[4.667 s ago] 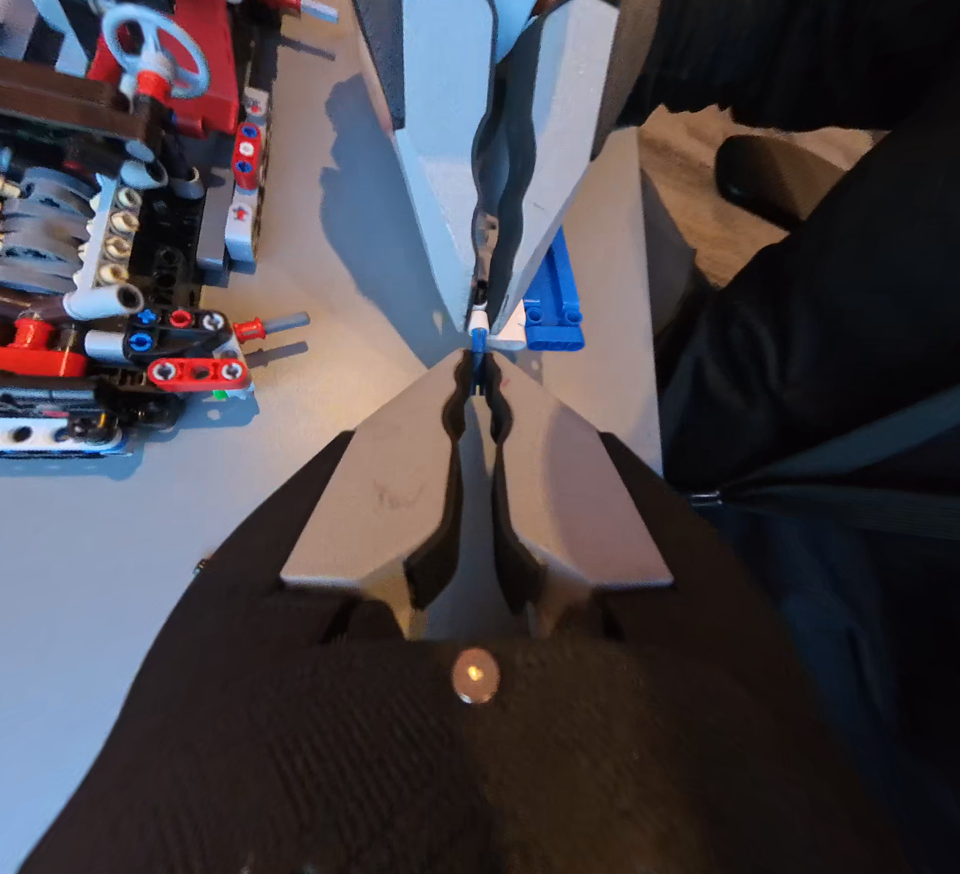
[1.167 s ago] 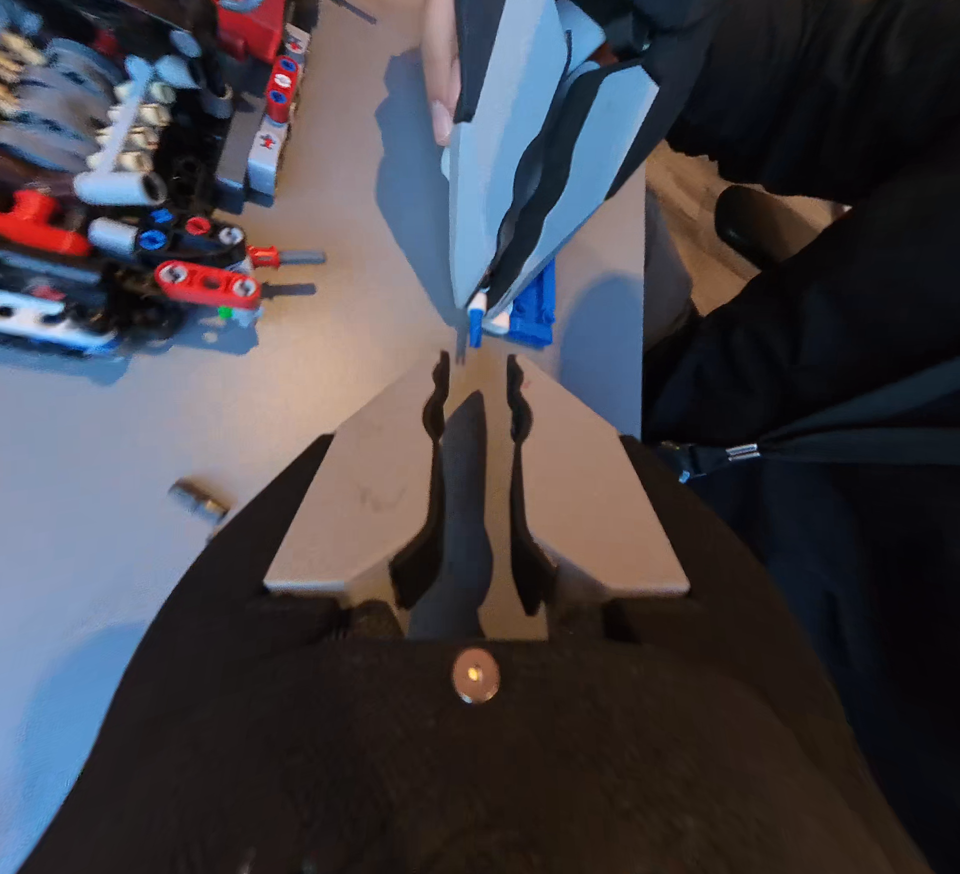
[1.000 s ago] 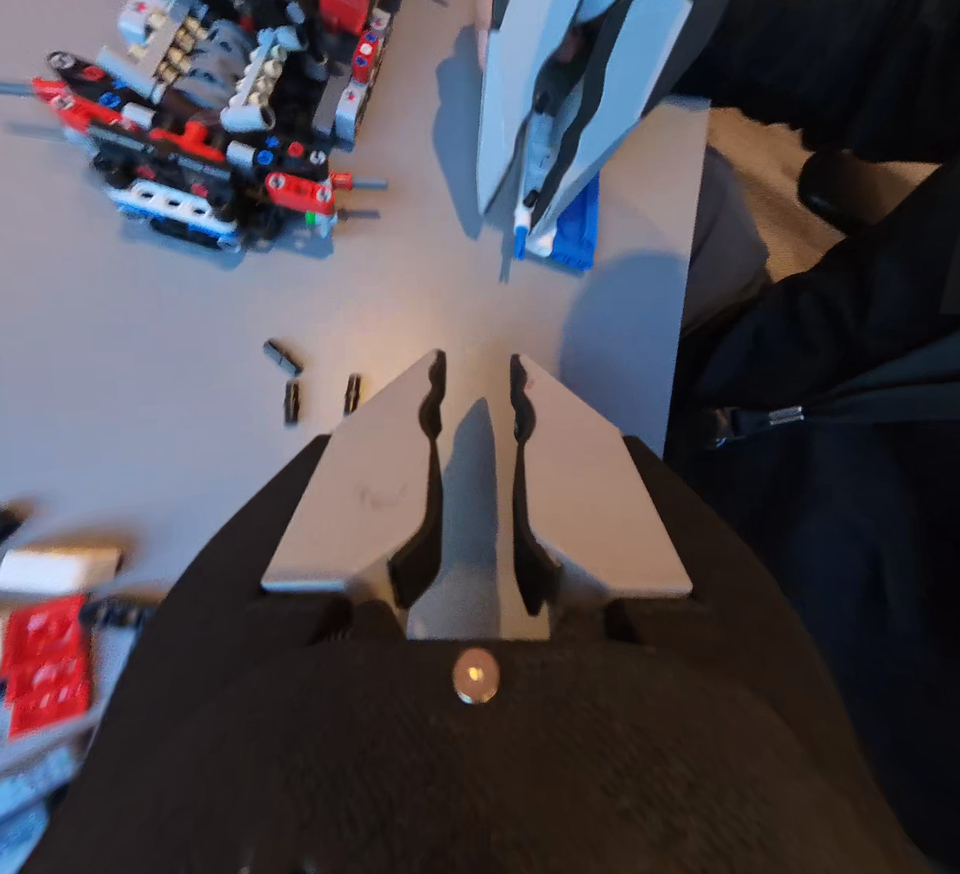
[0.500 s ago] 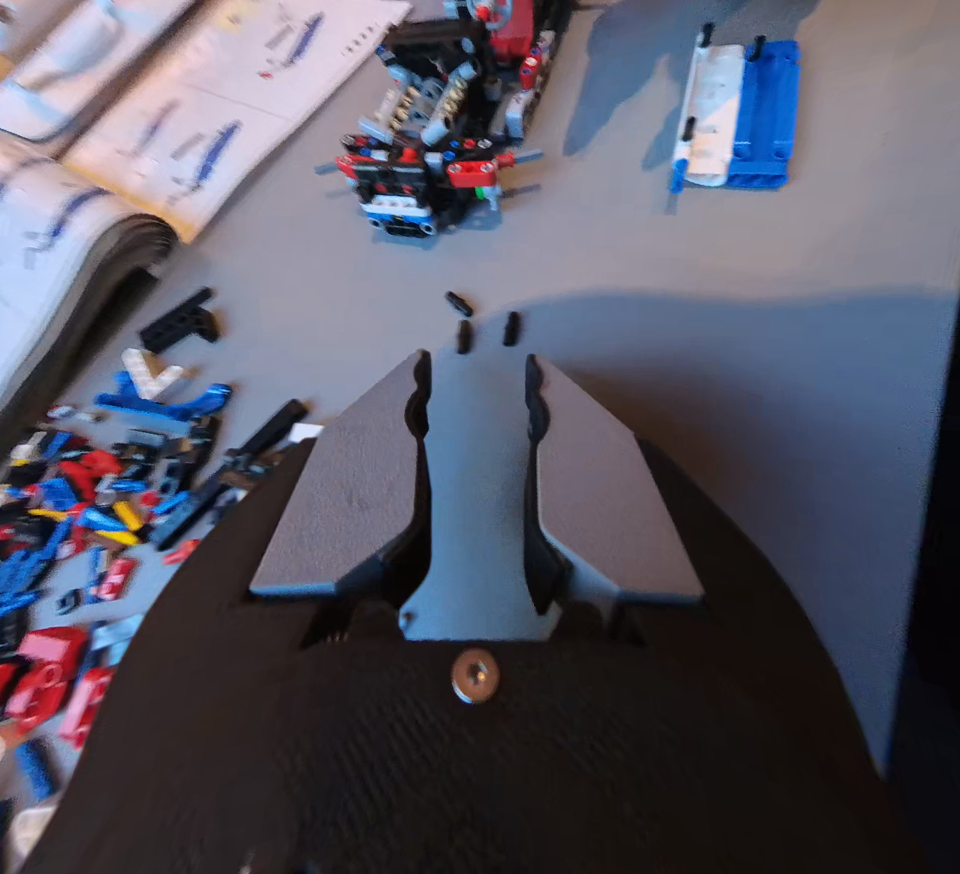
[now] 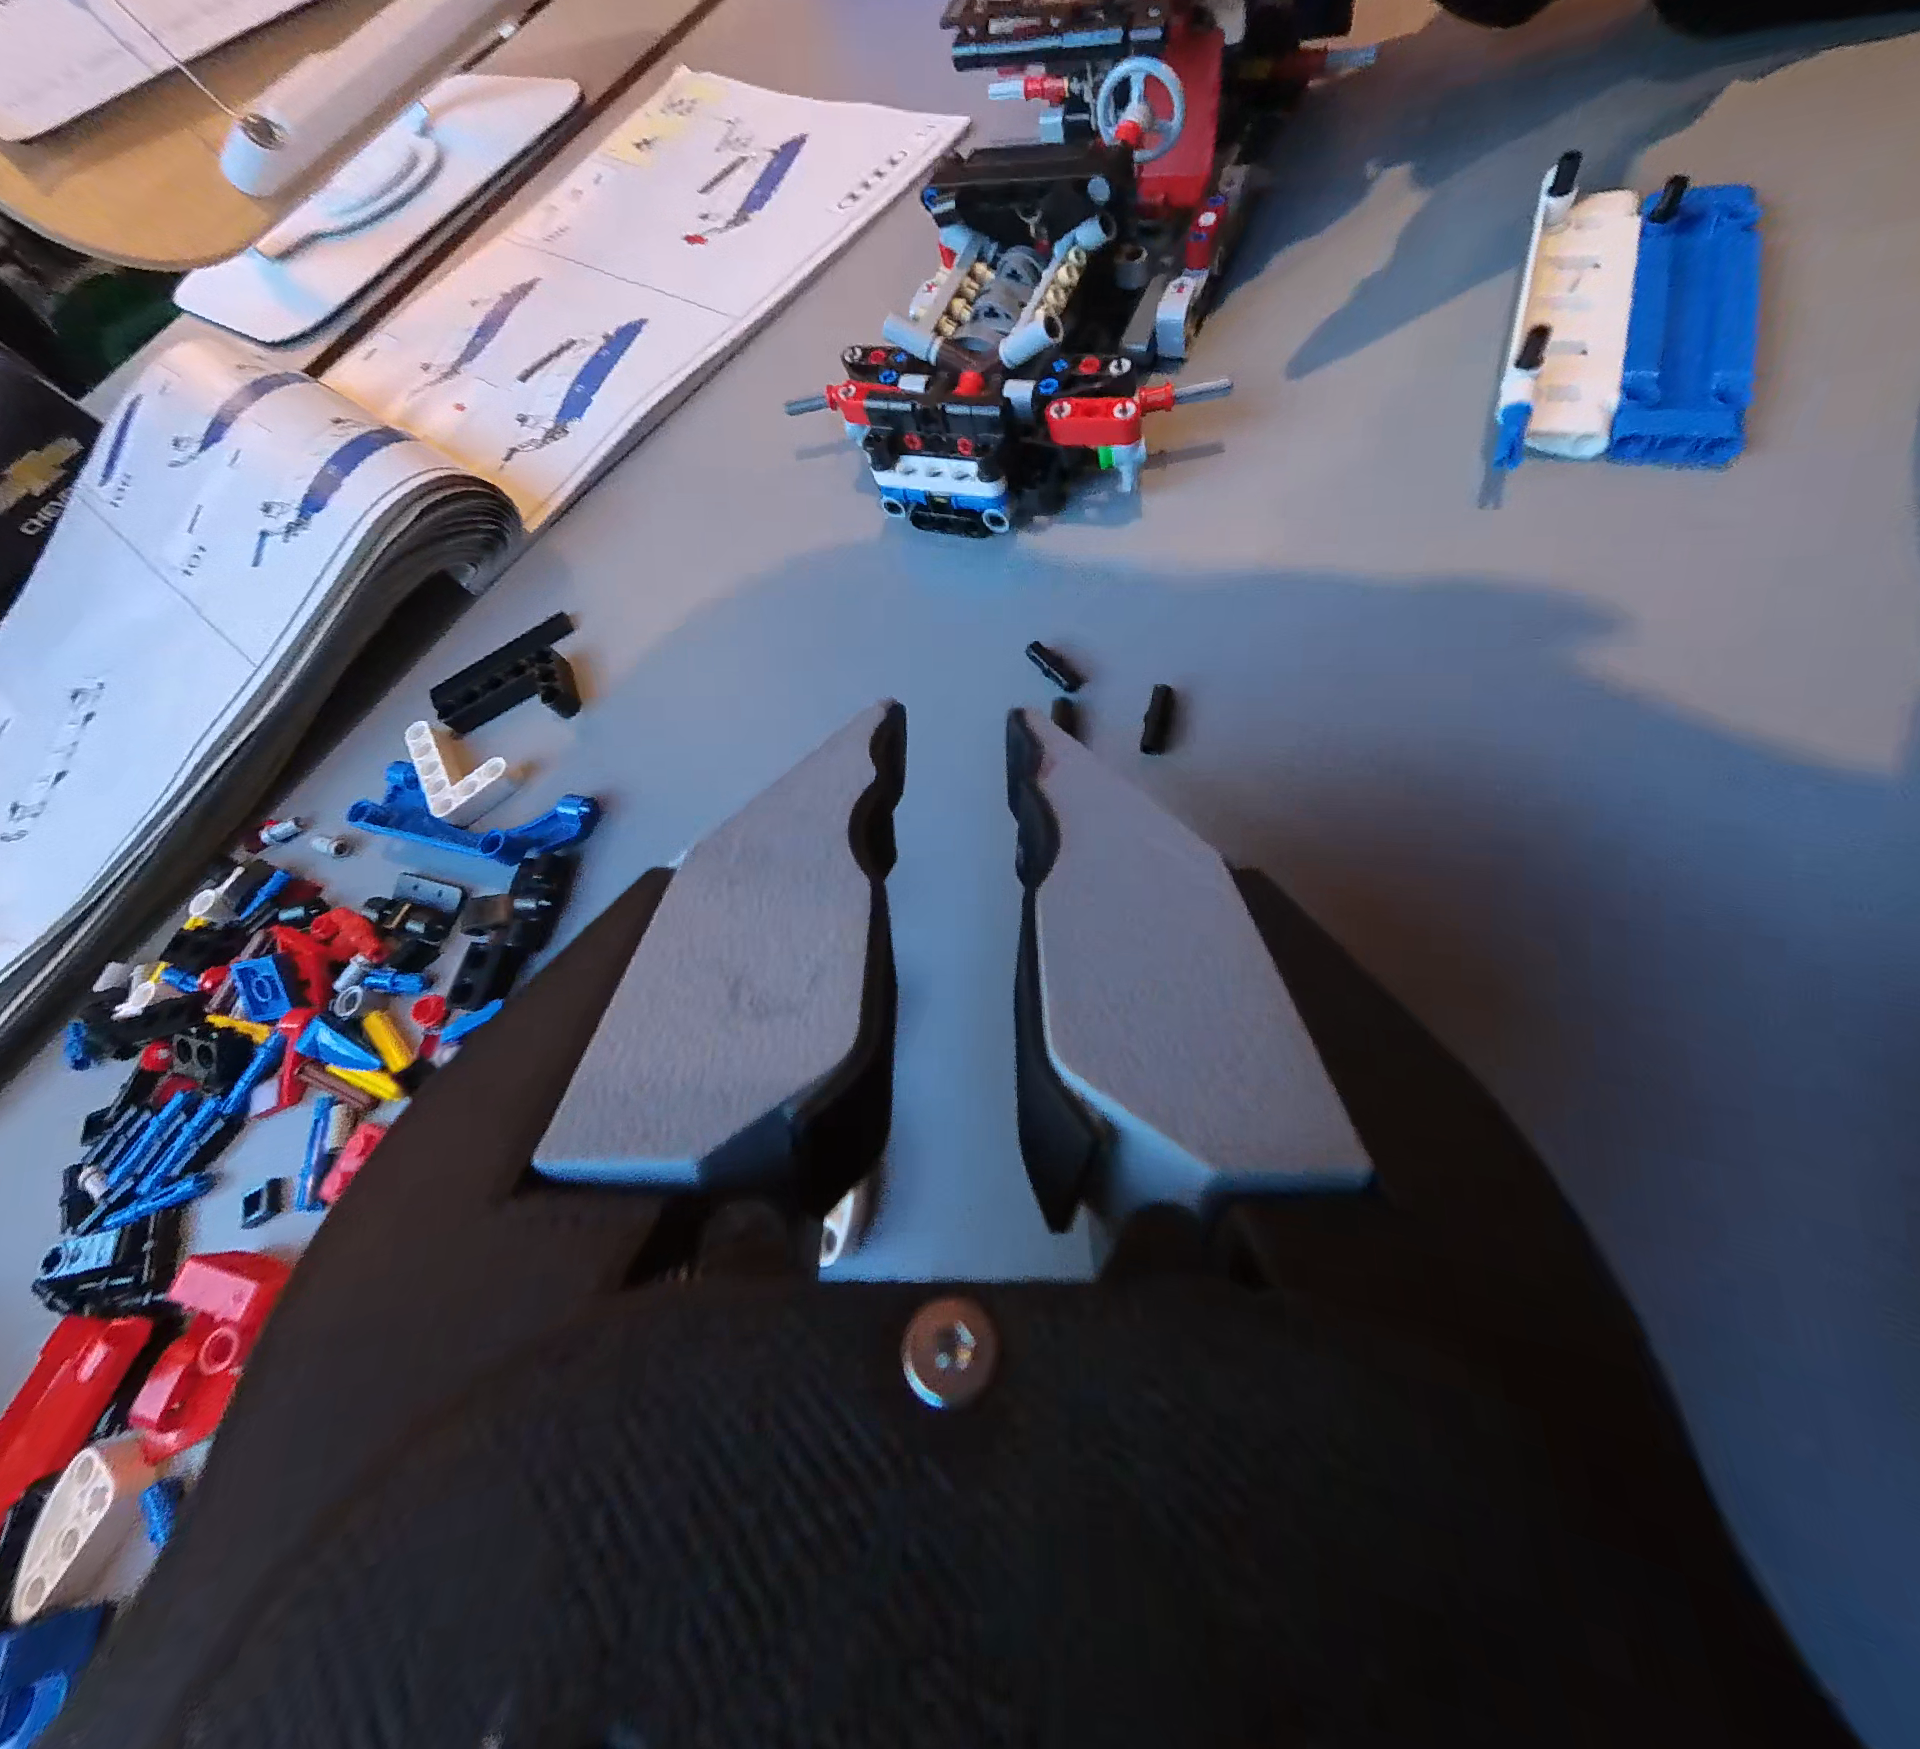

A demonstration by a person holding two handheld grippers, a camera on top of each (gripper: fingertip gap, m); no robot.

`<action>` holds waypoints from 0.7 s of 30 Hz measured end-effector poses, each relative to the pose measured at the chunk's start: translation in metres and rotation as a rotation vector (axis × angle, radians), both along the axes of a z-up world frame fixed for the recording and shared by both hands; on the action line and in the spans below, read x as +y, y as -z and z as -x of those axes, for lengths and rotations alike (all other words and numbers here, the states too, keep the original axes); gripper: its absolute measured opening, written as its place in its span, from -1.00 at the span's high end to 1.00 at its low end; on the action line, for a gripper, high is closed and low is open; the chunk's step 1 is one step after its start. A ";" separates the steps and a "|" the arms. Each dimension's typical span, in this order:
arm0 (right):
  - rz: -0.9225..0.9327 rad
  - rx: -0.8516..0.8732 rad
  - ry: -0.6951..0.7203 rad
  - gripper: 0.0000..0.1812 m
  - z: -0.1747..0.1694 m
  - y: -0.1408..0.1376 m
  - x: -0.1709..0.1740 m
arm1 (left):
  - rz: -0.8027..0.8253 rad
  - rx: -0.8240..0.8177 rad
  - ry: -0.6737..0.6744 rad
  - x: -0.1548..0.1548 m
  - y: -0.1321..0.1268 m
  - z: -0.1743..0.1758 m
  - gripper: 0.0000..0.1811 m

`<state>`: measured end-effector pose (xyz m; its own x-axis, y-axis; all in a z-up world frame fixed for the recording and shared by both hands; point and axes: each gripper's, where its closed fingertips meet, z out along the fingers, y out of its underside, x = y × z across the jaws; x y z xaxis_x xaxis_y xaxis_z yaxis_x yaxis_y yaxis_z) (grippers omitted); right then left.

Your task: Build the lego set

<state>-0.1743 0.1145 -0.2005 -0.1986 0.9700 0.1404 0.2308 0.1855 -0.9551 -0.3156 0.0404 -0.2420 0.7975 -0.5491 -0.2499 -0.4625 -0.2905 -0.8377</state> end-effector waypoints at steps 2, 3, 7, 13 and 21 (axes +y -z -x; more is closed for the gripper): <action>-0.004 0.000 -0.012 0.63 0.000 -0.001 -0.002 | 0.037 0.021 0.012 0.000 0.007 -0.002 0.77; -0.007 -0.004 -0.016 0.65 0.001 0.000 -0.003 | 0.058 0.029 0.016 0.000 0.010 -0.003 0.75; -0.012 -0.028 -0.032 0.66 0.005 0.004 -0.009 | 0.089 0.042 0.023 0.000 0.016 -0.004 0.67; -0.069 -0.026 -0.048 0.69 0.006 0.001 -0.023 | 0.140 0.047 0.106 -0.008 0.022 -0.021 0.76; -0.029 0.011 -0.029 0.68 -0.001 -0.011 -0.020 | 0.269 0.038 0.170 -0.017 0.036 -0.040 0.78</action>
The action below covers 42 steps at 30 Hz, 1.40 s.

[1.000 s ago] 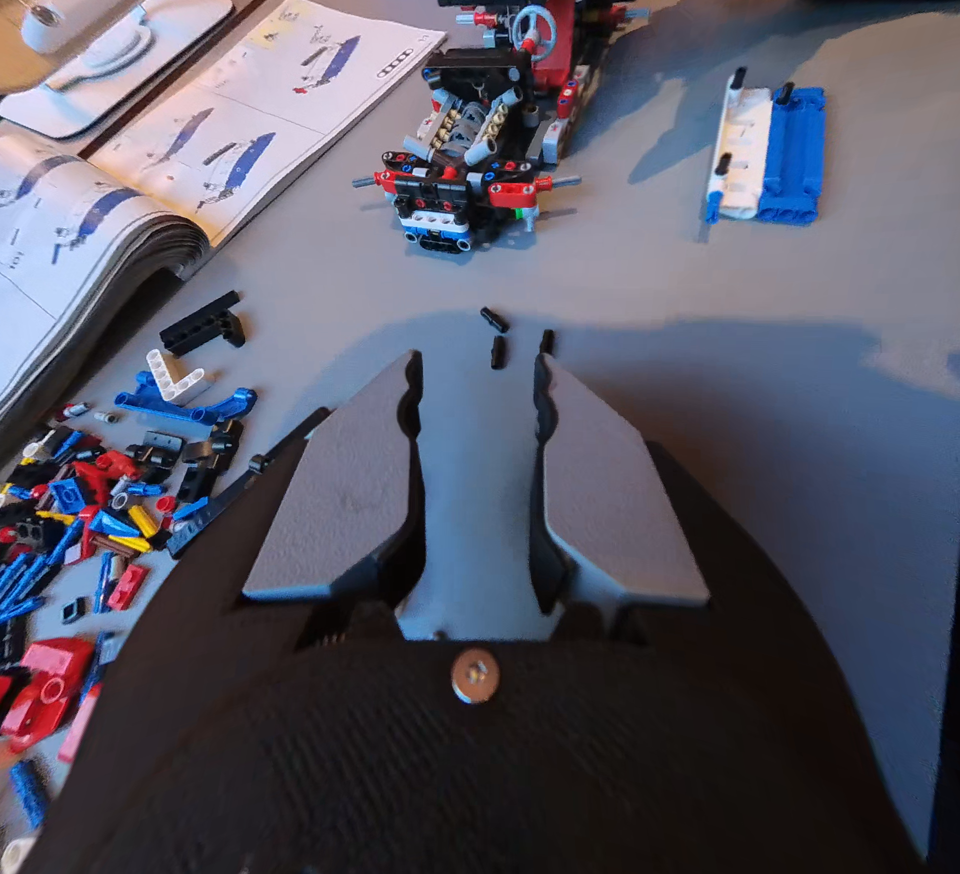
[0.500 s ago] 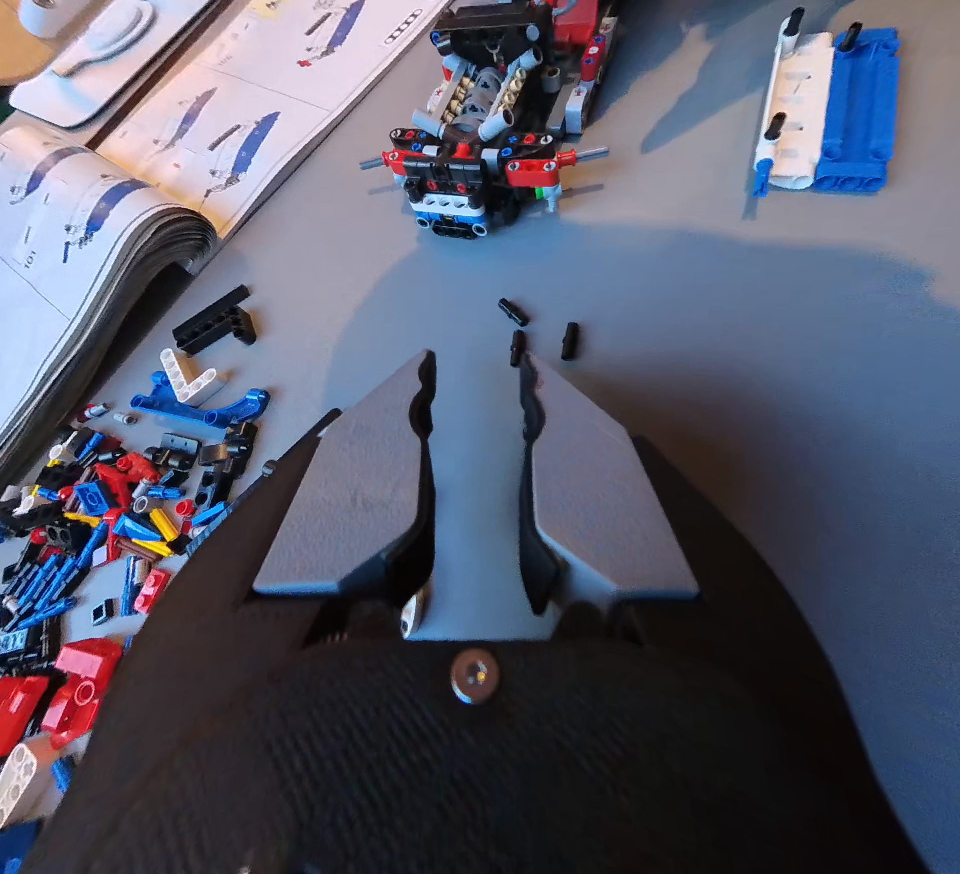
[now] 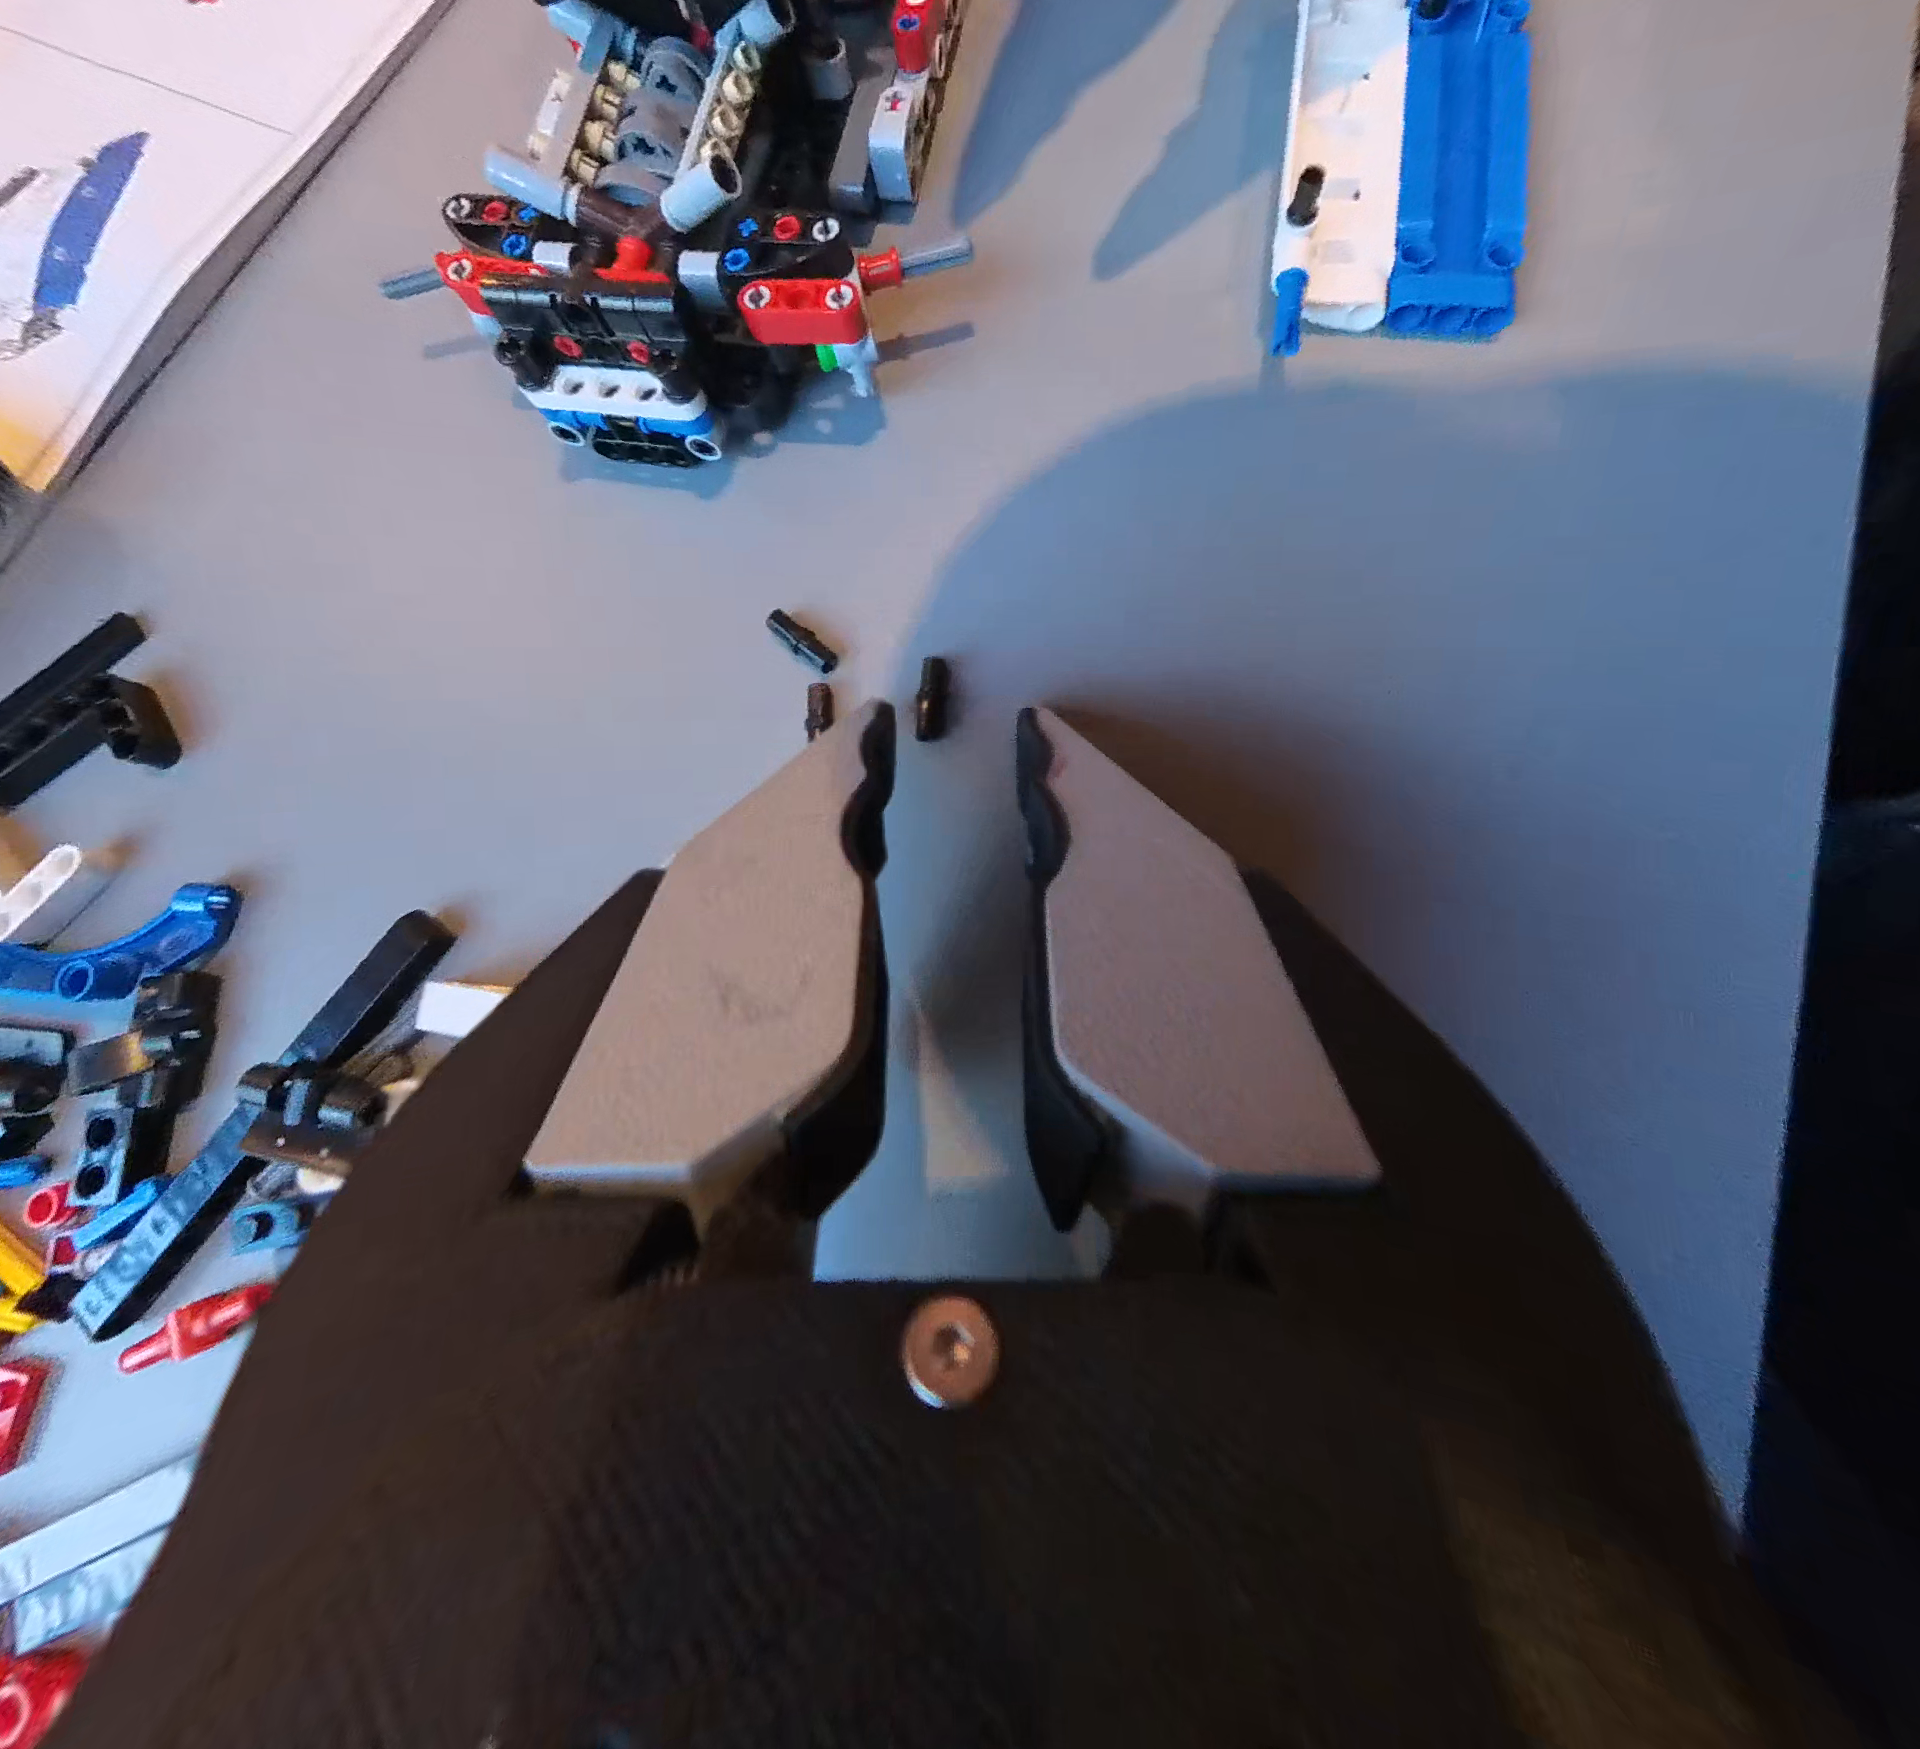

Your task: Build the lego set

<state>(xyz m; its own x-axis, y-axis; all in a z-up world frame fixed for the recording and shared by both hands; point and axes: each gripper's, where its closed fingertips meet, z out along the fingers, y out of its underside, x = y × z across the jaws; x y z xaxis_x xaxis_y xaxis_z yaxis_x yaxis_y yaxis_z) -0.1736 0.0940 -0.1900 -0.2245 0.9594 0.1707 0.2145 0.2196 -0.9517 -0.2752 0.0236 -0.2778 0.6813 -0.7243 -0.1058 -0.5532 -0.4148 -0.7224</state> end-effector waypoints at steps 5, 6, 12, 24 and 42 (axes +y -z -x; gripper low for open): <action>0.031 -0.015 -0.034 0.68 0.001 0.002 -0.007 | 0.046 -0.035 -0.038 0.002 0.001 0.001 0.79; 0.033 -0.018 -0.040 0.68 0.002 0.002 -0.009 | 0.058 -0.046 -0.044 0.002 0.001 0.002 0.81; 0.011 0.034 -0.022 0.71 -0.004 -0.009 -0.003 | 0.060 -0.043 -0.061 0.003 0.002 0.002 0.98; 0.100 0.075 -0.033 0.87 -0.029 -0.024 0.012 | 0.018 -0.094 -0.091 0.015 -0.008 -0.023 1.00; 0.205 -0.146 -0.163 0.86 -0.001 0.020 -0.033 | -0.230 -0.206 0.081 0.029 -0.046 -0.094 0.99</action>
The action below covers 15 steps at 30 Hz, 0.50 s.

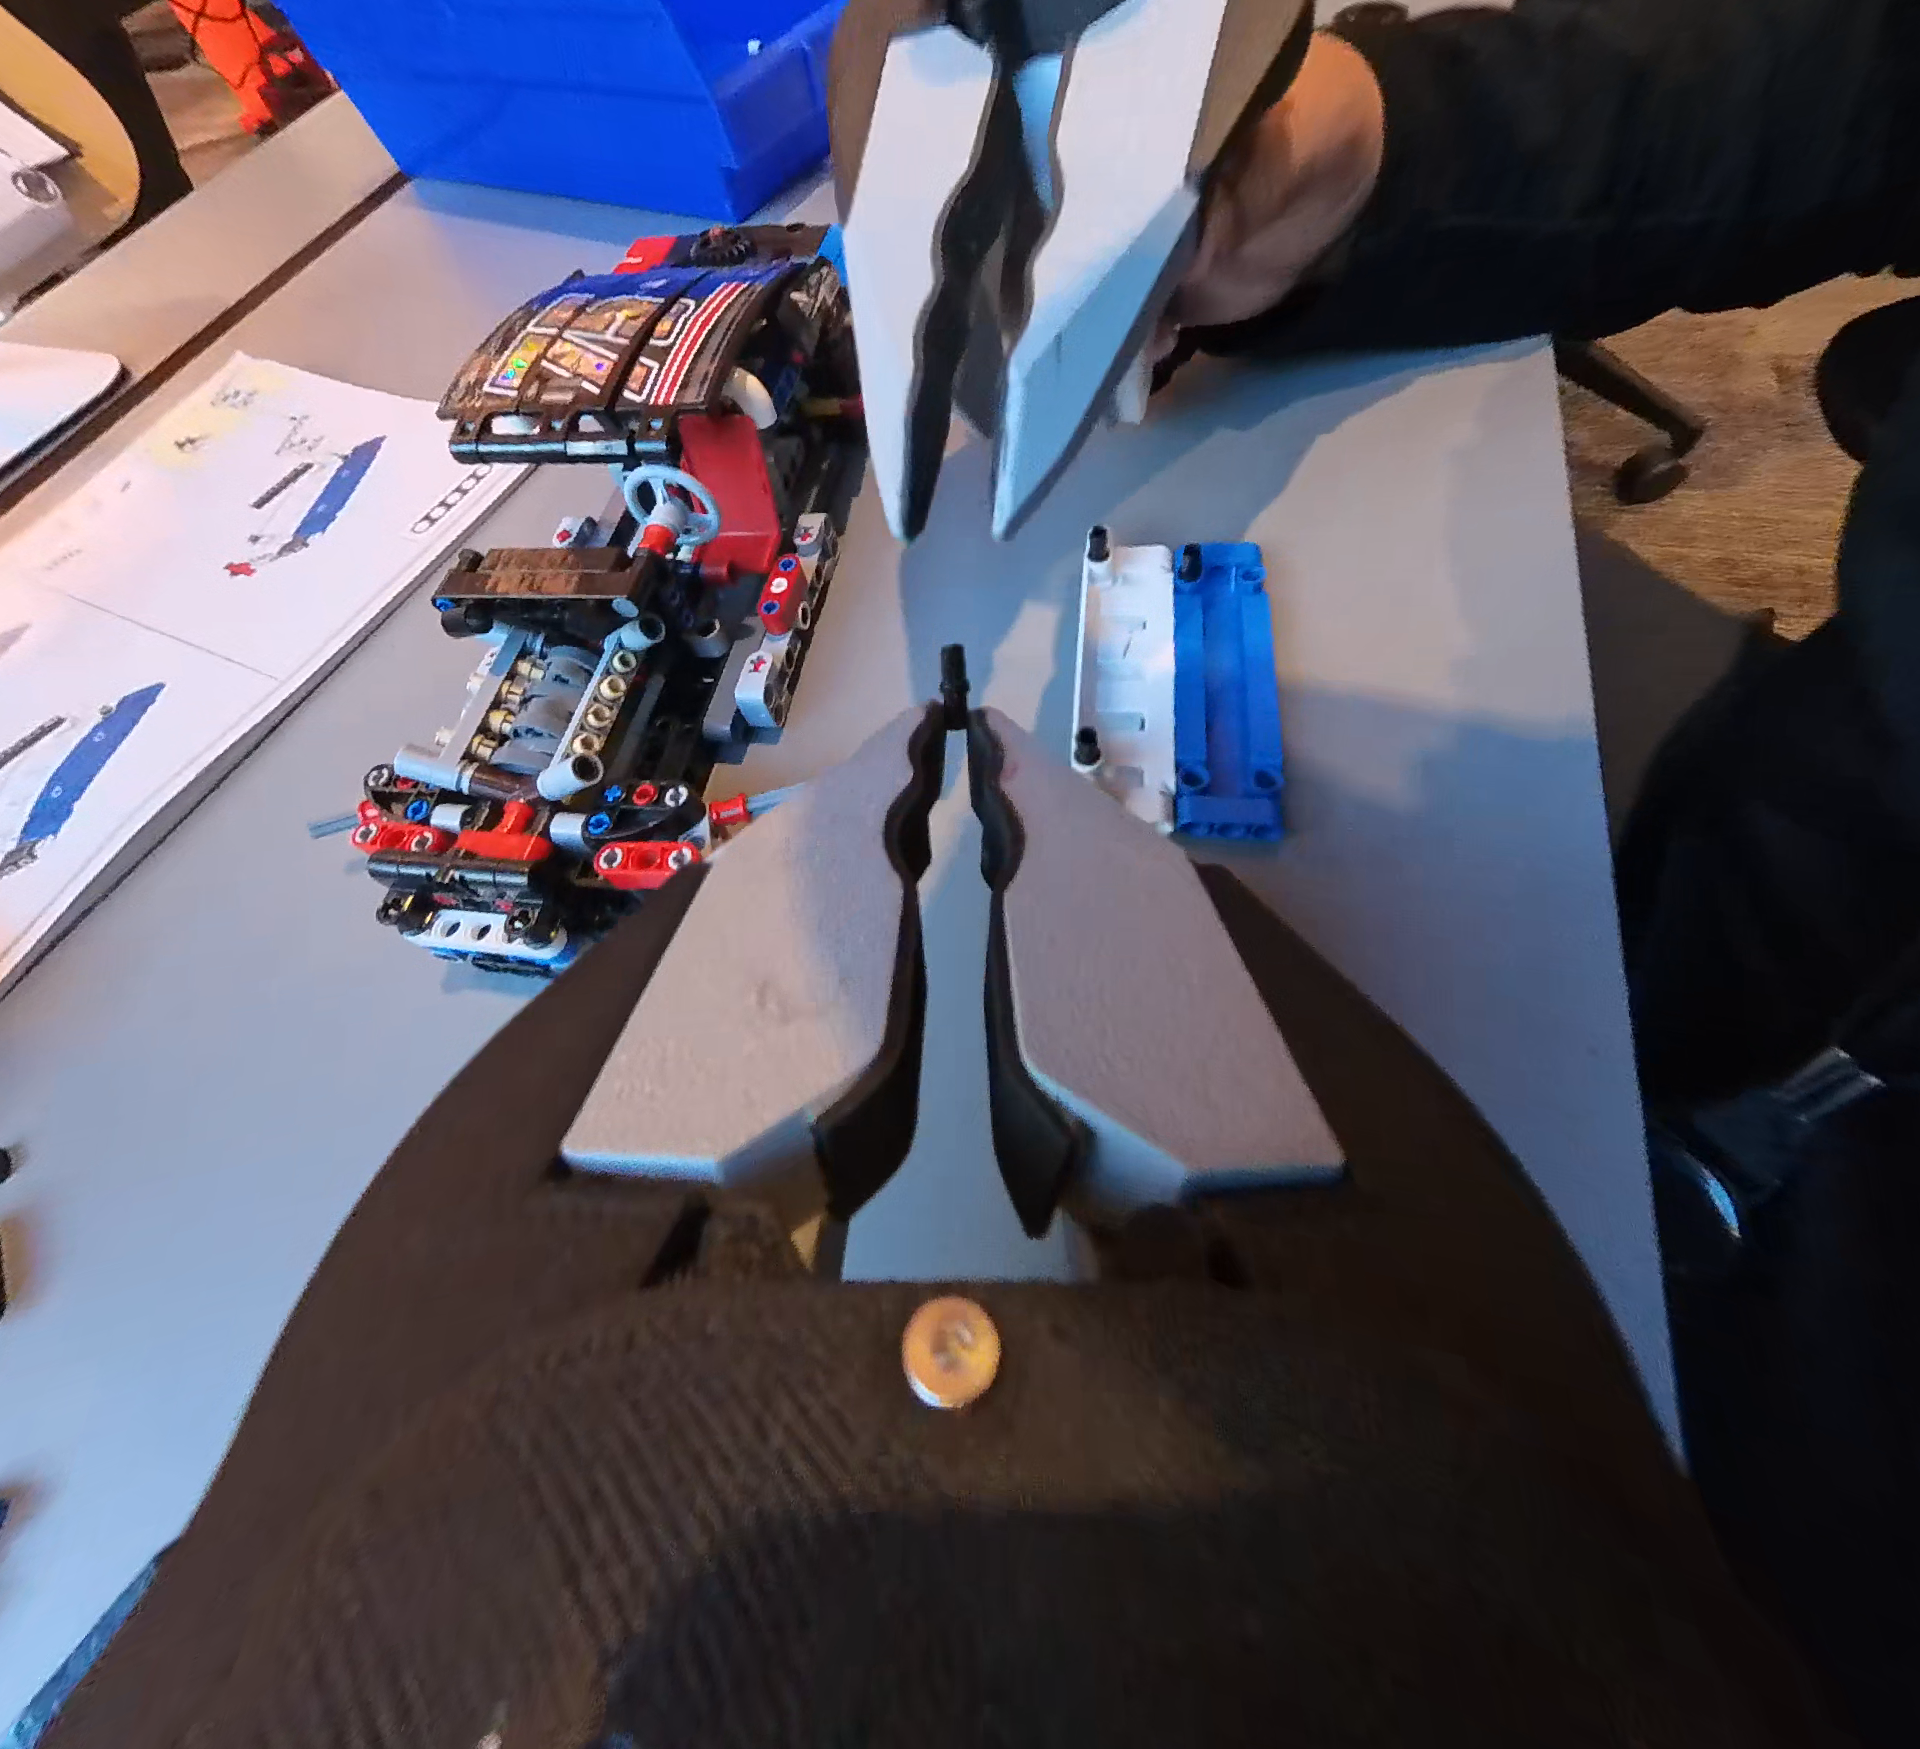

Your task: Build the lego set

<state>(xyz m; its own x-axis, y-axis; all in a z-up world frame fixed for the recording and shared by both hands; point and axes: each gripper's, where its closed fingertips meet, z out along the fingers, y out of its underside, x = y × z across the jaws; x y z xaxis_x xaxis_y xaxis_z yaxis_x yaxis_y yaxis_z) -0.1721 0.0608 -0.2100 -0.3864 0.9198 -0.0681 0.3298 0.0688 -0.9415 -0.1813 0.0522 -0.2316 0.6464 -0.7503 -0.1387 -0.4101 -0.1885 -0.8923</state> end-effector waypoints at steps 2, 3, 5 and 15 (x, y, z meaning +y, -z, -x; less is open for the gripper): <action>0.004 -0.017 -0.021 0.86 0.002 0.004 -0.005 | -0.006 -0.023 0.019 -0.002 -0.003 -0.004 0.99; 0.004 -0.028 -0.026 0.86 0.003 0.007 -0.007 | -0.008 -0.029 0.028 -0.003 -0.004 -0.006 0.99; 0.004 -0.048 -0.040 0.86 0.005 0.012 -0.010 | -0.016 -0.028 0.037 -0.004 -0.005 -0.007 0.99; 0.017 -0.068 -0.078 0.97 0.005 0.016 -0.018 | -0.013 -0.012 0.058 -0.006 -0.002 -0.011 0.99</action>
